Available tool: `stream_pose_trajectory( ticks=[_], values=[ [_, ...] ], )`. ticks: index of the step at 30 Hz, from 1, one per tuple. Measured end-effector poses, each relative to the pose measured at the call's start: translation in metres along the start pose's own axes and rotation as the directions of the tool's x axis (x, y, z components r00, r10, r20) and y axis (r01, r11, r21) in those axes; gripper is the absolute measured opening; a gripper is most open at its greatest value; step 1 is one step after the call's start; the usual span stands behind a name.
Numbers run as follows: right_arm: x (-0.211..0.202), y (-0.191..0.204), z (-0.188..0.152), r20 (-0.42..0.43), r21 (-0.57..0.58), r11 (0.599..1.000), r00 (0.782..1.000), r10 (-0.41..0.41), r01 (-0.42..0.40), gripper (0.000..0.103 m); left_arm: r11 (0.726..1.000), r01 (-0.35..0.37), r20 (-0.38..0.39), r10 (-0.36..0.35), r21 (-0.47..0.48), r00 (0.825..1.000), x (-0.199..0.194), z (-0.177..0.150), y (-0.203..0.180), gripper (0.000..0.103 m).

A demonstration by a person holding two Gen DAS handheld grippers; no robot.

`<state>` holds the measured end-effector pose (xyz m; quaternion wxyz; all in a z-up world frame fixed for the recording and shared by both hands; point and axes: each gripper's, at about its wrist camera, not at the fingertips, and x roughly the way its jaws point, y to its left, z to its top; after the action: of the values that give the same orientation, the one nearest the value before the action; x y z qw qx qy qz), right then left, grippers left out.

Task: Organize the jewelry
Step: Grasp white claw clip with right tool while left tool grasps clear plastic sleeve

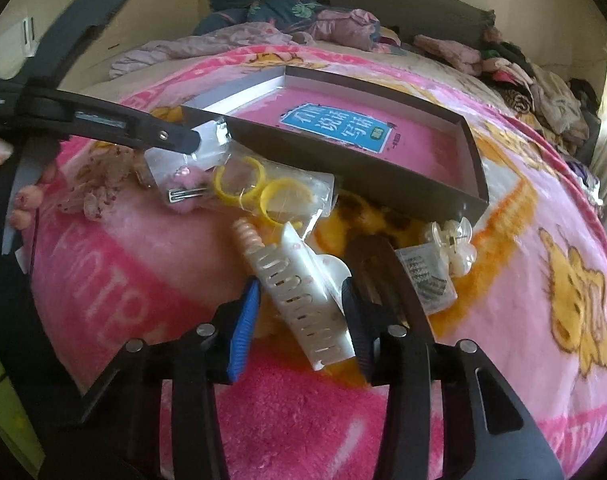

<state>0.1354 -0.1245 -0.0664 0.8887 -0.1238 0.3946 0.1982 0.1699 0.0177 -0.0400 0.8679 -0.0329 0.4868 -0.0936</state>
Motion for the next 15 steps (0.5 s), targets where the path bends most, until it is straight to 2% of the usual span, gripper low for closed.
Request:
stream_pose_trajectory(
  ticks=[2,4,5,7,15],
  values=[
    [-0.001,-0.005,0.001,-0.001,0.017,1.000,1.000,0.026,-0.026,0.033,1.000,0.014,-0.013,-0.014,-0.003,1.000,0.007,0.001,0.000,0.045],
    [-0.004,-0.010,0.001,0.002,0.048,0.997,0.998,0.055,-0.055,0.031,1.000,0.019,-0.022,-0.019,0.000,1.000,0.012,0.001,0.000,0.037],
    [-0.007,-0.013,0.001,0.007,0.060,0.996,0.998,0.066,-0.067,0.030,1.000,0.025,-0.027,-0.025,-0.001,0.999,0.013,0.000,0.000,0.026],
    [-0.011,-0.016,0.001,0.018,0.070,0.995,0.997,0.072,-0.073,0.029,0.999,0.054,-0.029,-0.054,-0.001,0.998,0.014,0.000,-0.002,0.016],
    [-0.028,-0.041,0.005,0.056,0.161,0.983,0.995,0.080,-0.088,0.026,0.997,0.068,0.027,-0.069,0.019,0.997,-0.006,0.010,-0.011,0.013]
  ],
)
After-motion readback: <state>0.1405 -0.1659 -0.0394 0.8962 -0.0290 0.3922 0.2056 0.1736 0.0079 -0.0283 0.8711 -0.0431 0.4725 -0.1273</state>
